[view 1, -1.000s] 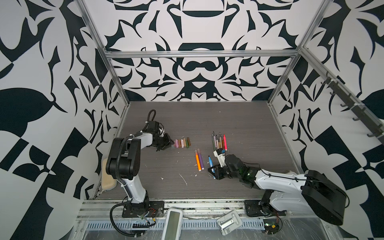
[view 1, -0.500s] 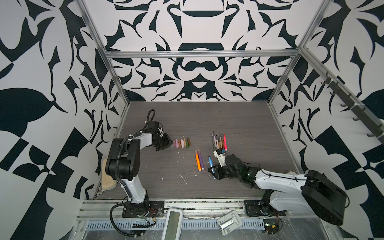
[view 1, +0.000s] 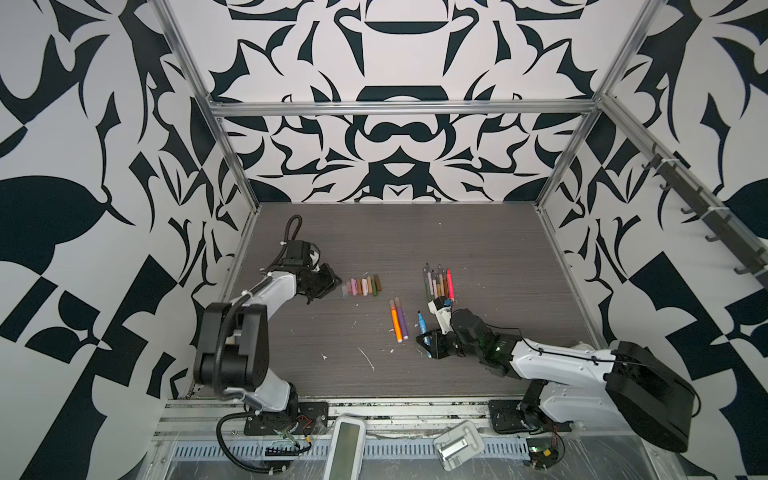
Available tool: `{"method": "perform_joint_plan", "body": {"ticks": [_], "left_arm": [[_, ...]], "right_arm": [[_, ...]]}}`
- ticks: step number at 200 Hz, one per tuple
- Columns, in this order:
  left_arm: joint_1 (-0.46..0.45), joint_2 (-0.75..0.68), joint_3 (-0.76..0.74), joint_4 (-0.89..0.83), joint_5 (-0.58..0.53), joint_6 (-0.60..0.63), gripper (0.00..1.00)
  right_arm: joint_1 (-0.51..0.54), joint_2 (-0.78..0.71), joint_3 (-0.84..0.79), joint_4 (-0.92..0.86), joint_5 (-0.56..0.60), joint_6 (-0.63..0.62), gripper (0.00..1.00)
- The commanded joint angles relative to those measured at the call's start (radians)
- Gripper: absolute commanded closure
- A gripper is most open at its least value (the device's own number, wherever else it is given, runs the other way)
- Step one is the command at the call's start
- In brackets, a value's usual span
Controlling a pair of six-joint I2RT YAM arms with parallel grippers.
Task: Open the pen caps
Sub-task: 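Set the blue marker by the pink marker, open right gripper while left arm withdraws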
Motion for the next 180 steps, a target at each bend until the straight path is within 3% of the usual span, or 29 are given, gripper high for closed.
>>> {"method": "perform_joint_plan", "body": {"ticks": [1, 38, 72, 96, 140, 180], "left_arm": [[0.004, -0.199, 0.024, -0.117, 0.023, 0.007, 0.65], [0.010, -0.495, 0.094, -0.330, 0.119, 0.065, 0.58], [0.012, -0.650, 0.155, -0.552, 0.091, 0.180, 0.58], [0.012, -0.732, 0.137, -0.629, 0.013, 0.230, 0.58], [0.010, -0.859, 0.047, -0.570, -0.005, 0.203, 0.56], [0.010, -0.833, 0.032, -0.564, -0.026, 0.191, 0.57]], "right_arm": [[-0.042, -0.041, 0.029, -0.033, 0.016, 0.003, 1.00], [-0.230, -0.067, 0.089, -0.198, 0.033, -0.032, 1.00], [-0.483, -0.083, 0.149, -0.343, 0.052, -0.100, 1.00], [-0.609, -0.029, 0.199, -0.382, 0.048, -0.172, 1.00], [-0.708, 0.220, 0.341, -0.397, -0.087, -0.270, 1.00], [-0.715, 0.377, 0.402, -0.356, -0.174, -0.273, 1.00]]}}
